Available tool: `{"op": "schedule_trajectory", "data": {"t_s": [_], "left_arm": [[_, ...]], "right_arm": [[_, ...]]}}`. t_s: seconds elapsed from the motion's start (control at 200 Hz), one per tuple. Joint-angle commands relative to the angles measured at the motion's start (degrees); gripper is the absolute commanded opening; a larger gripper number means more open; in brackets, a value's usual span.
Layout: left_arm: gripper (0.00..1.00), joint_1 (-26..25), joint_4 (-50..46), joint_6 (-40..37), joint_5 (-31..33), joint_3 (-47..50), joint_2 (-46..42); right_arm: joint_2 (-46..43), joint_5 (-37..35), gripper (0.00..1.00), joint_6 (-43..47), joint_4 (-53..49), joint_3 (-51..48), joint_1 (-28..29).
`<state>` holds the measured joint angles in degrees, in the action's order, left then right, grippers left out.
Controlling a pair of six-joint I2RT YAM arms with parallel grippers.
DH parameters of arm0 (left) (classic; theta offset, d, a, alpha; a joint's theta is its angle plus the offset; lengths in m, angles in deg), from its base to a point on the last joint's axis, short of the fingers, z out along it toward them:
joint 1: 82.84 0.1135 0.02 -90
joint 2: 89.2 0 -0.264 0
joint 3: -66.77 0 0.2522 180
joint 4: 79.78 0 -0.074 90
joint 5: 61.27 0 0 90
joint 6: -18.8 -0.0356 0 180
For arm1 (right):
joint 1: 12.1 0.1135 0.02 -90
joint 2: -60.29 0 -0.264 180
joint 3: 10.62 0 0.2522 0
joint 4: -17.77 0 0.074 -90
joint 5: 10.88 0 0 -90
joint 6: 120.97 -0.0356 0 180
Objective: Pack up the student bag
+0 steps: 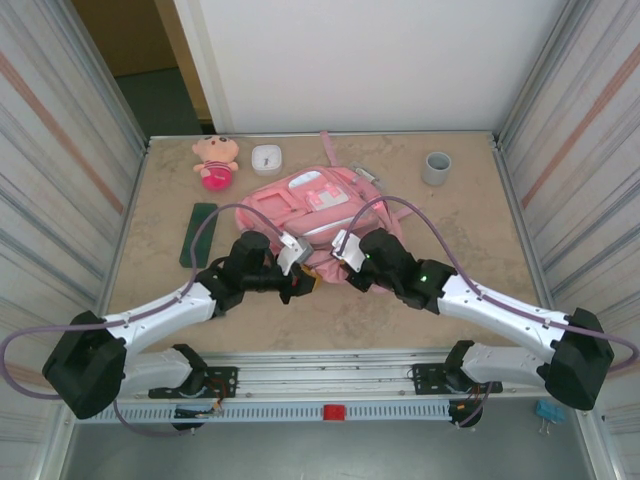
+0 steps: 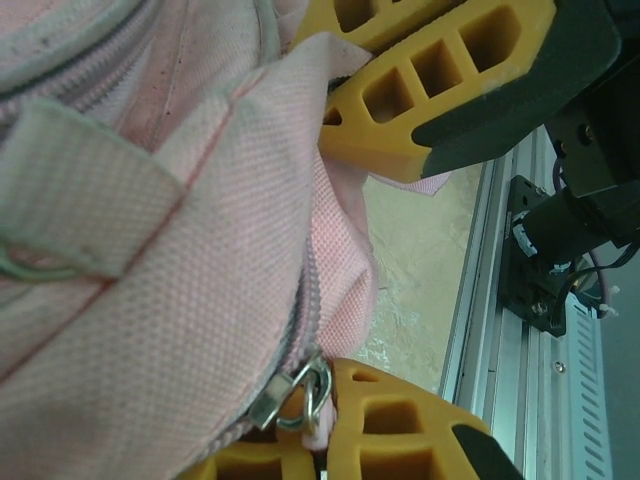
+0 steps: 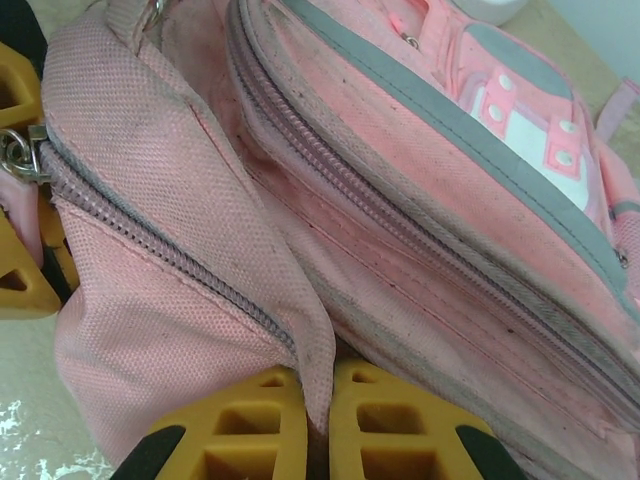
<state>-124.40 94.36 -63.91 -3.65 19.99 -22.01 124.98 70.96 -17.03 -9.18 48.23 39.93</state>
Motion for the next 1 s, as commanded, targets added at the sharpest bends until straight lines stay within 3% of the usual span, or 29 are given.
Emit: {"op": "schedule_trajectory", "data": {"t_s": [0.0,0.085,0.145,0.251,0.431,0.566,0.827,0.992], "left_arm": [[0.18,-2.21,3.78,-2.81,-3.60,-2.98,-2.67],[0.37,-1.99,-0.23,-6.14,-0.81,-2.86,-4.92],[0.55,-1.37,-2.98,-8.60,1.86,-2.01,-7.40],[0.69,0.57,-5.79,-14.34,5.53,0.50,-12.88],[0.76,1.04,-12.26,-29.89,13.17,2.45,-19.98],[0.80,1.22,-13.11,-35.58,19.69,2.70,-20.04],[0.88,1.31,-8.65,-41.73,18.64,-0.02,-11.40],[0.83,1.31,-6.45,-44.79,15.64,-3.14,-3.80]], "right_arm": [[-1.66,5.44,0.02,-0.57,7.92,-0.24,-0.82],[-3.05,7.41,0.02,0.92,7.82,-1.25,-2.20],[-4.29,14.13,0.03,1.97,6.78,-1.75,-5.05],[-5.18,23.70,0.03,4.06,2.63,-0.89,-8.95],[-5.87,27.96,0.02,11.20,-5.50,1.87,-10.44],[-7.32,31.93,0.01,13.64,-7.28,2.10,-11.83],[-7.40,34.88,0.01,14.63,-10.37,3.21,-12.79],[-6.93,35.49,0.02,14.72,-11.03,3.66,-13.01]]}}
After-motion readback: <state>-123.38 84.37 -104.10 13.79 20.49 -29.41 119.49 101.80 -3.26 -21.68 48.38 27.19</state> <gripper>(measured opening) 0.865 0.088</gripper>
